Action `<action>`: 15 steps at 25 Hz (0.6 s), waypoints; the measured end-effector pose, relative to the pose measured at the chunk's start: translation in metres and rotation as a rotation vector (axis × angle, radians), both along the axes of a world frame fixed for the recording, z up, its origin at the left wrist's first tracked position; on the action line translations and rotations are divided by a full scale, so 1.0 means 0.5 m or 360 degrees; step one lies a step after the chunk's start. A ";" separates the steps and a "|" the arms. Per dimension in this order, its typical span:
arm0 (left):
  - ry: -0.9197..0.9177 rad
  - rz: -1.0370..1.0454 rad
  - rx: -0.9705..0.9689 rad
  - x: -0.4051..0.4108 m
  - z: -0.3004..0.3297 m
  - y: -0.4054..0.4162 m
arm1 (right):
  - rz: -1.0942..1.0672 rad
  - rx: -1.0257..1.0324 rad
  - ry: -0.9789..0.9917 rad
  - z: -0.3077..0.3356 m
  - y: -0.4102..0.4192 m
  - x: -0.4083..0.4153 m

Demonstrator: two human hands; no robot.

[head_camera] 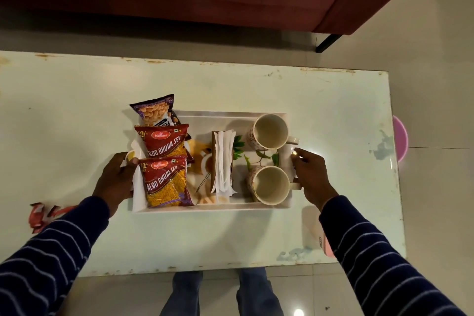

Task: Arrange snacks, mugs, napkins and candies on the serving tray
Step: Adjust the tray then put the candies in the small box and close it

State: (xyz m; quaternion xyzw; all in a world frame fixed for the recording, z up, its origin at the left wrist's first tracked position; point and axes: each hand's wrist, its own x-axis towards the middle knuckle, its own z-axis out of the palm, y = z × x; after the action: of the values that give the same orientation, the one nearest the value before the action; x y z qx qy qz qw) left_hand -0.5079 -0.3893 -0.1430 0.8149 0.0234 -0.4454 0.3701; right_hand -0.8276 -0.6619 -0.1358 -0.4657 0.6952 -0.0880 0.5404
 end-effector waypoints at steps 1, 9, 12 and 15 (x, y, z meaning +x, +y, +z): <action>0.0009 0.0032 0.0002 0.000 -0.001 -0.001 | -0.0004 0.0003 0.0021 0.000 0.000 0.001; -0.0103 0.0204 0.0010 -0.025 -0.015 0.018 | 0.0061 -0.0147 0.0128 -0.004 0.011 -0.006; -0.0047 0.0249 -0.0022 -0.019 -0.011 0.019 | 0.0023 -0.0116 0.0120 -0.005 0.004 -0.003; -0.0077 0.0223 -0.0040 -0.021 -0.001 0.022 | -0.0017 -0.0053 0.0130 -0.006 -0.003 0.000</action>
State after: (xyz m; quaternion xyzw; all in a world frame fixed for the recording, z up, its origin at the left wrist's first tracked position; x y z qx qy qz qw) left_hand -0.5186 -0.3782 -0.1434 0.8172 0.0658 -0.3988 0.4110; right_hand -0.8276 -0.6634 -0.1389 -0.4743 0.7176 -0.0834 0.5032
